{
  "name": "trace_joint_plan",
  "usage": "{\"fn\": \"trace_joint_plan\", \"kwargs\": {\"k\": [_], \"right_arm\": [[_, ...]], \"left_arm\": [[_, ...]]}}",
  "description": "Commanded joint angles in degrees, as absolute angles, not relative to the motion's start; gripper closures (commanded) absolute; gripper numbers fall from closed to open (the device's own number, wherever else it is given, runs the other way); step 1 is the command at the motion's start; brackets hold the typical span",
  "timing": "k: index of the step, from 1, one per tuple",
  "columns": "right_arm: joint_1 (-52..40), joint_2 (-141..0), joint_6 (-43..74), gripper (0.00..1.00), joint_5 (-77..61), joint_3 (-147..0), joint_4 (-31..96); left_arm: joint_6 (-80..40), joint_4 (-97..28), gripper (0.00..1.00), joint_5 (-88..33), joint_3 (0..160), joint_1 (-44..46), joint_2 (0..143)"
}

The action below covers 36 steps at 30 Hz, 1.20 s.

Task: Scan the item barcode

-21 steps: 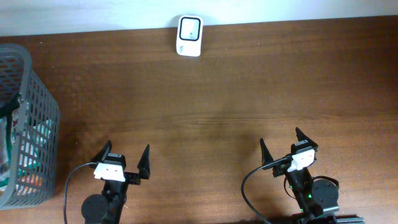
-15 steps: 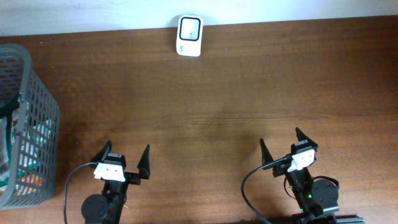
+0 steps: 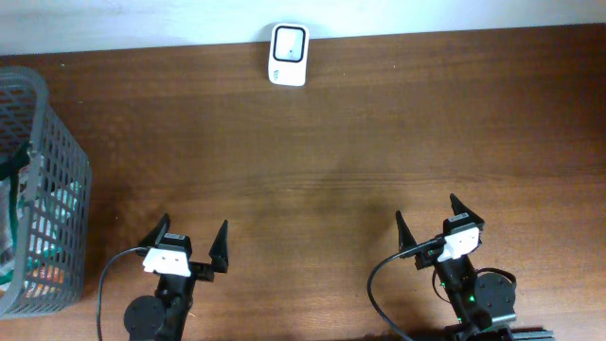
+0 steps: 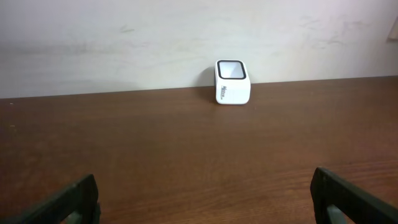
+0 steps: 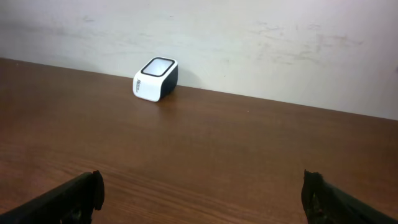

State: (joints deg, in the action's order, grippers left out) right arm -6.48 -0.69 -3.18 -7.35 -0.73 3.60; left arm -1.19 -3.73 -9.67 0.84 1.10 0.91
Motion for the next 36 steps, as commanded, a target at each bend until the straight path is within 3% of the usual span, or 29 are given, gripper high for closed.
{"fn": "trace_joint_plan", "kwargs": {"k": [1, 36], "right_arm": [[-6.7, -0.2, -2.7, 0.02, -6.9, -0.3, 3.7], [-6.7, -0.2, -2.7, 0.02, -6.9, -0.3, 3.7]], "left_arm": [[-1.9, -3.7, 0.01, -10.7, 0.6, 1.0, 1.2], [-1.7, -3.6, 0.01, -10.1, 5.7, 1.0, 5.4]]}}
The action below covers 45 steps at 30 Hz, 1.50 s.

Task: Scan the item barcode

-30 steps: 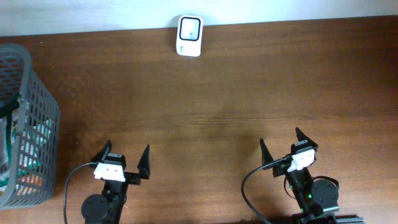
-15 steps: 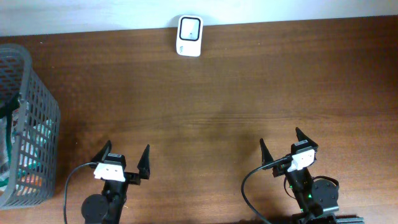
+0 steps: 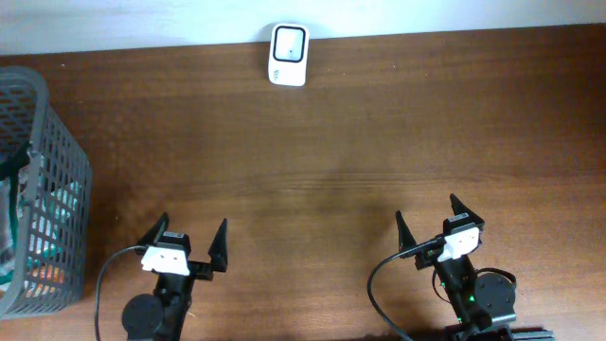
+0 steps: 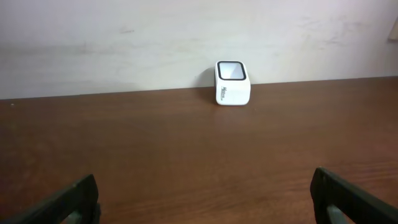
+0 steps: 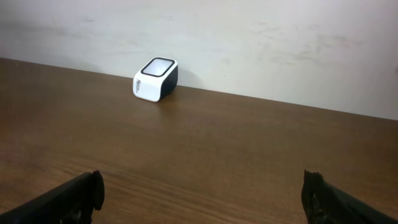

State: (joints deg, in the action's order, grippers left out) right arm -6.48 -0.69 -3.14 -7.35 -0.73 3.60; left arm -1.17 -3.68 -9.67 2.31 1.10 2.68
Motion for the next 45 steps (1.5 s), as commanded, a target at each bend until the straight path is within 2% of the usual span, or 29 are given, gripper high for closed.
{"fn": "trace_joint_plan", "kwargs": {"k": [1, 8, 12, 18, 20, 23, 25, 28, 32, 34, 36, 39, 42, 45], "right_arm": [[-6.7, -0.2, -2.7, 0.02, -6.9, -0.3, 3.7], [-6.7, -0.2, -2.7, 0.02, -6.9, -0.3, 3.7], [-6.7, -0.2, -2.7, 0.02, -6.9, -0.3, 3.7], [-6.7, -0.2, -2.7, 0.02, -6.9, -0.3, 3.7], [-6.7, -0.2, -2.7, 0.02, -6.9, -0.3, 3.7], [-6.7, -0.2, -2.7, 0.02, -6.9, -0.3, 3.7], [-6.7, -0.2, -2.7, 0.02, -6.9, -0.3, 3.7], [-6.7, -0.2, -2.7, 0.02, -6.9, -0.3, 3.7], [-6.7, -0.2, -2.7, 0.02, -6.9, -0.3, 3.7], [-6.7, -0.2, -2.7, 0.02, -6.9, -0.3, 3.7], [-6.7, -0.2, -2.7, 0.02, -6.9, -0.3, 3.7], [-6.7, -0.2, -2.7, 0.02, -6.9, -0.3, 3.7], [-6.7, -0.2, -2.7, 0.02, -6.9, -0.3, 3.7], [-6.7, -0.2, -2.7, 0.02, -6.9, -0.3, 3.7]], "left_arm": [[-1.7, -3.6, 0.01, -10.1, 6.7, 1.0, 6.9], [-1.7, -7.6, 0.01, -11.7, 23.9, 1.0, 26.9], [-1.7, -22.1, 0.01, -11.8, 44.4, 1.0, 44.0], [-1.7, -55.7, 0.01, -15.2, 84.6, 1.0, 74.4], [-1.7, -55.4, 0.01, -15.7, 89.9, 1.0, 79.9], [-0.3, -50.3, 0.01, -12.5, 93.6, -0.3, 82.7], [-5.0, -49.8, 0.00, -6.6, 97.3, -4.1, 82.7], [-7.5, -48.9, 0.00, -3.3, 103.7, -16.5, 82.7], [-13.9, -46.6, 0.00, 3.3, 104.2, -35.7, 85.6], [-13.9, -48.6, 0.00, 3.3, 104.2, -39.7, 89.3], [-13.5, -50.2, 0.00, 3.2, 104.2, -41.4, 92.2], [-4.5, -53.0, 0.01, -0.2, 104.2, -42.7, 99.6], [-2.9, -56.1, 0.02, 0.0, 104.2, -42.7, 105.5], [-0.1, -60.4, 0.09, 2.7, 104.2, -42.4, 113.3]]}}
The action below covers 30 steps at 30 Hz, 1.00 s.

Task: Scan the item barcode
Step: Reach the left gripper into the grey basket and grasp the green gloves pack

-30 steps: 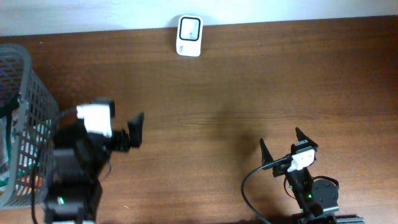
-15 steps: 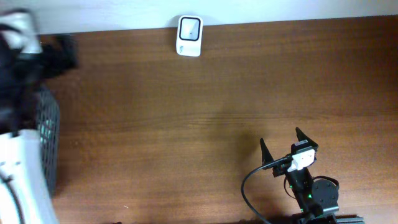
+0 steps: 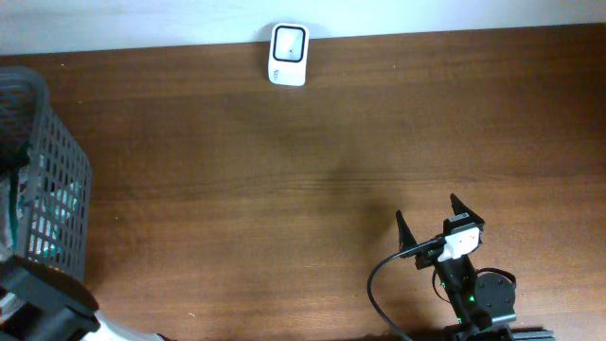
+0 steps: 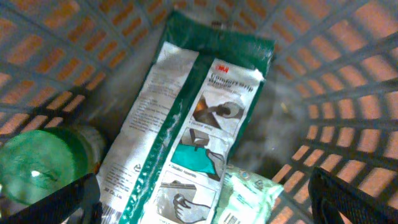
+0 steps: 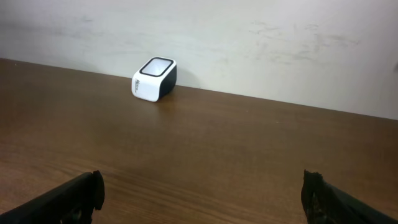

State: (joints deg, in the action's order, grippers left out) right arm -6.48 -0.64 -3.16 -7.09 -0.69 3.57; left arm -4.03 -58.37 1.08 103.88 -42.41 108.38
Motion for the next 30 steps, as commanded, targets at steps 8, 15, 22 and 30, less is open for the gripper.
{"fn": "trace_joint_plan", "kwargs": {"k": [8, 15, 22, 30], "right_arm": [[-6.7, -0.2, -2.7, 0.02, -6.9, -0.3, 3.7], [-6.7, -0.2, -2.7, 0.02, -6.9, -0.3, 3.7], [-6.7, -0.2, -2.7, 0.02, -6.9, -0.3, 3.7], [-6.7, -0.2, -2.7, 0.02, -6.9, -0.3, 3.7]], "left_arm": [[-0.1, -61.1, 0.11, 3.6, 103.9, -42.3, 118.3], [1.8, -60.5, 0.09, 4.9, 102.8, -41.3, 121.4], [1.7, -60.0, 0.32, 8.4, 101.6, -41.4, 122.9], [-1.0, -61.8, 1.00, 8.4, 105.4, -41.4, 121.1]]}}
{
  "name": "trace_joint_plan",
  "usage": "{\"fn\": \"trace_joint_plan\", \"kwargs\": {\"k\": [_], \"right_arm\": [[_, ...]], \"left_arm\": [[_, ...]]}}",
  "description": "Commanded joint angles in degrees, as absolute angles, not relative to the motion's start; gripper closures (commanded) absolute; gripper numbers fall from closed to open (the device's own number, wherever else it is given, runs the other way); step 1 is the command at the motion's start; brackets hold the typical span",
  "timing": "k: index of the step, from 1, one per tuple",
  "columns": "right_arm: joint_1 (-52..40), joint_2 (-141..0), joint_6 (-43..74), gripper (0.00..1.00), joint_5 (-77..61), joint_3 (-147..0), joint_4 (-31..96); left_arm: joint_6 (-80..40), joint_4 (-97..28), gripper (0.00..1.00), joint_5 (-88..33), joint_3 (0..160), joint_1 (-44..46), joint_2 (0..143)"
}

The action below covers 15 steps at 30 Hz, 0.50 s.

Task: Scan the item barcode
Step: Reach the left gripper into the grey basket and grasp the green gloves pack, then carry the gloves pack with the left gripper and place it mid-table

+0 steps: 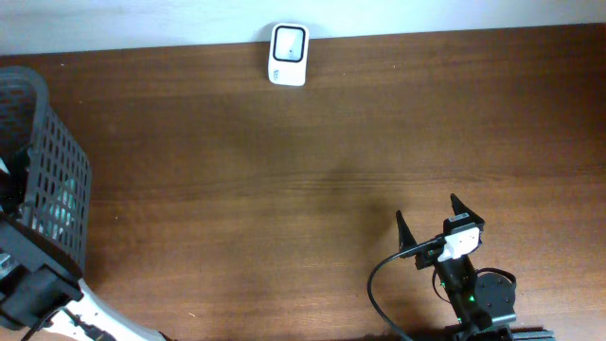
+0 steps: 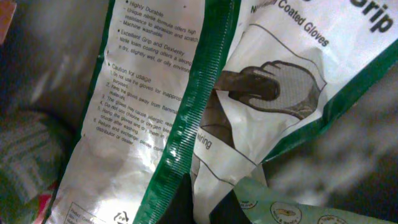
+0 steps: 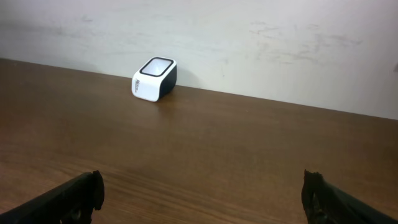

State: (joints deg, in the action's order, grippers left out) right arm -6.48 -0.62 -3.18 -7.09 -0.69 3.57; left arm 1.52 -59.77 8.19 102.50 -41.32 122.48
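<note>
A green and white glove packet [image 2: 155, 93] fills the left wrist view, lying inside the grey basket [image 1: 59, 161]. My left gripper [image 2: 208, 185] is down in the basket, its dark fingers [image 2: 179, 202] pinched close together on a white fold of the packet. In the overhead view only the left arm [image 1: 33, 289] shows at the basket's near side. The white barcode scanner [image 1: 288, 42] [image 3: 154, 78] stands at the table's far edge by the wall. My right gripper [image 1: 426, 210] [image 3: 202, 193] rests open at the front right, holding nothing.
A pale green packet [image 2: 292, 205] lies next to the glove packet in the basket. The basket stands at the left end of the brown wooden table [image 1: 312, 161]. A white wall [image 3: 249, 43] runs behind the scanner.
My left gripper was open a little above the glove packet in the basket. It is now down against the packet with its fingers shut on a fold. The right arm has not moved.
Both grippers first rested open at the table's front, facing the scanner, and stayed so. Then the left arm was over the basket with its gripper open above the glove packet. Now that gripper is shut on the packet inside the basket.
</note>
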Motion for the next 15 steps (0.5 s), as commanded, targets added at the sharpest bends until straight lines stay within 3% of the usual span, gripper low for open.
{"fn": "trace_joint_plan", "kwargs": {"k": [1, 4, 9, 15], "right_arm": [[-6.7, -0.2, -2.7, 0.02, -6.9, -0.3, 3.7], [-6.7, -0.2, -2.7, 0.02, -6.9, -0.3, 3.7], [-6.7, -0.2, -2.7, 0.02, -6.9, -0.3, 3.7], [-6.7, -0.2, -2.7, 0.02, -6.9, -0.3, 3.7]], "left_arm": [[-2.5, -62.9, 1.00, 8.4, 108.1, -41.4, 119.7], [-6.8, -64.8, 1.00, 8.1, 115.9, -41.4, 113.1], [-7.1, -63.2, 1.00, -2.2, 119.2, -40.0, 99.6], [-7.3, -64.7, 1.00, -7.6, 119.2, -26.7, 88.6]]}}
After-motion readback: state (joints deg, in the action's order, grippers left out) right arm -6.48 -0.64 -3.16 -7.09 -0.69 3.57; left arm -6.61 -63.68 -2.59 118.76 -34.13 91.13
